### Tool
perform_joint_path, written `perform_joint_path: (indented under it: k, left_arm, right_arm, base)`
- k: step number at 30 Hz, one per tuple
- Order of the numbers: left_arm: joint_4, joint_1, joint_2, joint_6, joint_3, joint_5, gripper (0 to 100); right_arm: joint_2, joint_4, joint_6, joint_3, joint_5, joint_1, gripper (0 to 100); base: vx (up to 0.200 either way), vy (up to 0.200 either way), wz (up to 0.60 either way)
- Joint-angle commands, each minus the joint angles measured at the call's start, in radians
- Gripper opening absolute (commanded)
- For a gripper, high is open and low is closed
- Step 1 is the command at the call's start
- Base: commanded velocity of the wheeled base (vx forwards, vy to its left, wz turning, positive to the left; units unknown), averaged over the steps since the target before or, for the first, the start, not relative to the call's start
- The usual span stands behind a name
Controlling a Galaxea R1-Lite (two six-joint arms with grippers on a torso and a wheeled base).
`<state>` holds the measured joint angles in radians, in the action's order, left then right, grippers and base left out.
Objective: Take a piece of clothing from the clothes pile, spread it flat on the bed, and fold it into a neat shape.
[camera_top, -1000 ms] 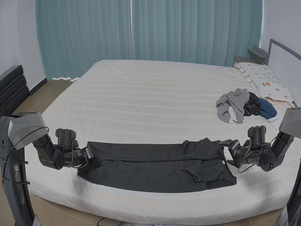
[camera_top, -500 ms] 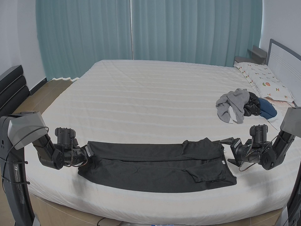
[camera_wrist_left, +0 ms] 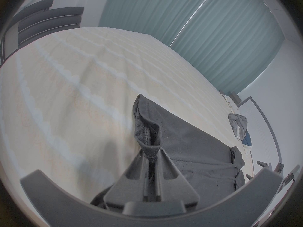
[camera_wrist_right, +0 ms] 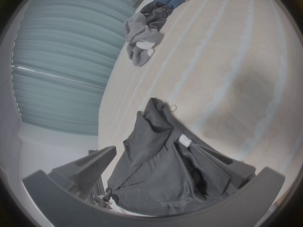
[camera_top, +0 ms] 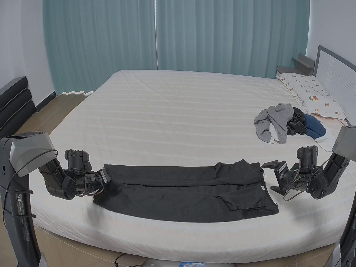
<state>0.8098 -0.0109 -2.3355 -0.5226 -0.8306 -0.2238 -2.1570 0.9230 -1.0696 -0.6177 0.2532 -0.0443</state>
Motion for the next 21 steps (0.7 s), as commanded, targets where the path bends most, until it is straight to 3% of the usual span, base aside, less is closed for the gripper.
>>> perform_joint_path:
  k: [1, 8, 21]
  left_arm:
    - [0.0, -0.001, 0.007, -0.016, -0.002, 0.0, 0]
    - [-0.004, -0.003, 0.004, -0.096, -0.048, 0.0, 0]
    - [-0.001, -0.014, 0.047, -0.114, -0.028, 0.0, 0]
  right_arm:
    - [-0.003, 0.002, 0.0, -0.002, 0.0, 0.001, 100]
    - [-0.015, 0.002, -0.001, -0.002, 0.005, 0.001, 100]
    - [-0.037, 0.002, -0.004, -0.014, 0.018, 0.026, 100]
  base:
    - [0.0, 0.0, 0.0]
    - [0.0, 0.0, 0.0]
    - [0.0, -0.2, 0.0]
